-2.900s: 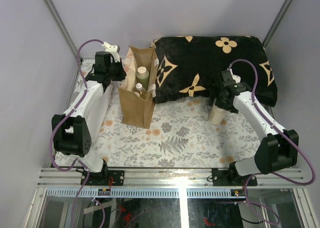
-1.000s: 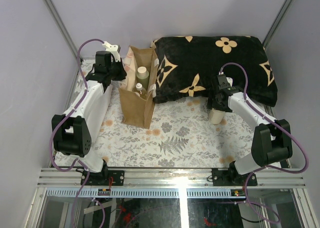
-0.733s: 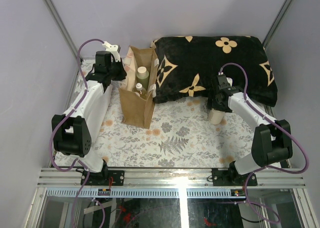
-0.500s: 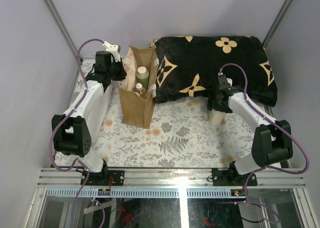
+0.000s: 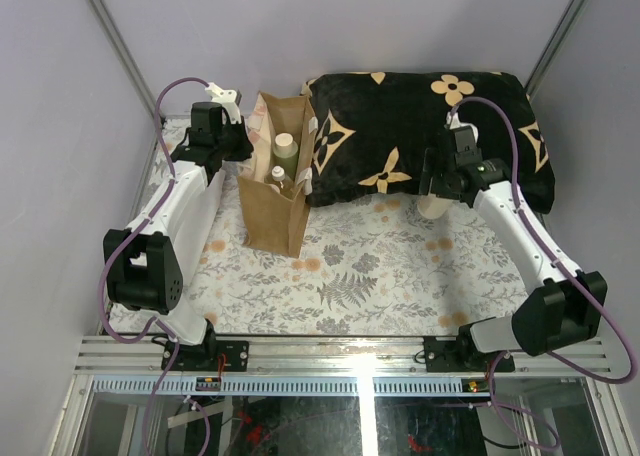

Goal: Place the personal care products into the canvas bag

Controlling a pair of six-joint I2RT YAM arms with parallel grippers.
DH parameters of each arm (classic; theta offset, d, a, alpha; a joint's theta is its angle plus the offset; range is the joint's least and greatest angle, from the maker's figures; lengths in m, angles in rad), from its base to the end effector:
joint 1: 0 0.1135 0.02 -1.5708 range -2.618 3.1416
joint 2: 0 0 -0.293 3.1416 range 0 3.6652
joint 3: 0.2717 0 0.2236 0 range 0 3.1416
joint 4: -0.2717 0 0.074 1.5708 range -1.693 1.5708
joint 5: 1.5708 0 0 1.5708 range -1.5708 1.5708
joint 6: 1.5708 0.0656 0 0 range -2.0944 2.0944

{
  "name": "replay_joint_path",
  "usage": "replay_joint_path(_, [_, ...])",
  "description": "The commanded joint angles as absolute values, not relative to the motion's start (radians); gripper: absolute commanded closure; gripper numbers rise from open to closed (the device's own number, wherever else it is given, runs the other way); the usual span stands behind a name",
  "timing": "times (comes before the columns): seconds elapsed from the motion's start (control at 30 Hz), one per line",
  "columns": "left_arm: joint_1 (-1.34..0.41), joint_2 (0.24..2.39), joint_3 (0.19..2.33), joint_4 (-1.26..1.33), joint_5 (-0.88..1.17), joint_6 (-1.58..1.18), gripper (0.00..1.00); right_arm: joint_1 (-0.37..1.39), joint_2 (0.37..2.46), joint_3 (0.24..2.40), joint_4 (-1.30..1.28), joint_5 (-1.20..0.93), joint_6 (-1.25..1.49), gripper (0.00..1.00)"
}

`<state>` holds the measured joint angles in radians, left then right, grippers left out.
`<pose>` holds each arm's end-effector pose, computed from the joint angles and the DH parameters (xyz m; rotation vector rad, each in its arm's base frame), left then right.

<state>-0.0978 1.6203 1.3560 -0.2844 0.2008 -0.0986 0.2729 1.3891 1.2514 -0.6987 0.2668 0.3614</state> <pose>0.3730 -0.0497 0.3357 0.1190 2.1213 -0.3293 0.2749 0.0590 0.3297 0.2267 2.3580 -0.0179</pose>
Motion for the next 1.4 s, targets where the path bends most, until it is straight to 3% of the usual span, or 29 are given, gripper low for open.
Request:
replay_joint_path(0.0, [-0.107, 1.632, 1.362, -0.230, 0.194, -0.081, 1.00, 0.277, 1.347, 1.391, -0.651, 0.249, 0.309, 0.84])
replay_joint_path(0.33, [-0.107, 1.641, 1.370, -0.220, 0.190, -0.091, 1.00, 0.278, 1.423, 1.619, -0.542, 0.180, 0.216, 0.85])
replay_joint_path(0.6, [-0.107, 1.641, 1.378, -0.209, 0.175, -0.096, 1.00, 0.288, 1.567, 1.859, -0.373, -0.001, 0.184, 0.85])
replay_joint_path(1.03, [-0.107, 1.608, 1.346, -0.183, 0.163, -0.122, 1.00, 0.462, 1.883, 2.292, -0.299, -0.186, 0.140, 0.84])
replay_joint_path(1.37, [-0.108, 1.594, 1.333, -0.179, 0.155, -0.121, 1.00, 0.546, 1.936, 2.310, -0.171, -0.372, 0.196, 0.83])
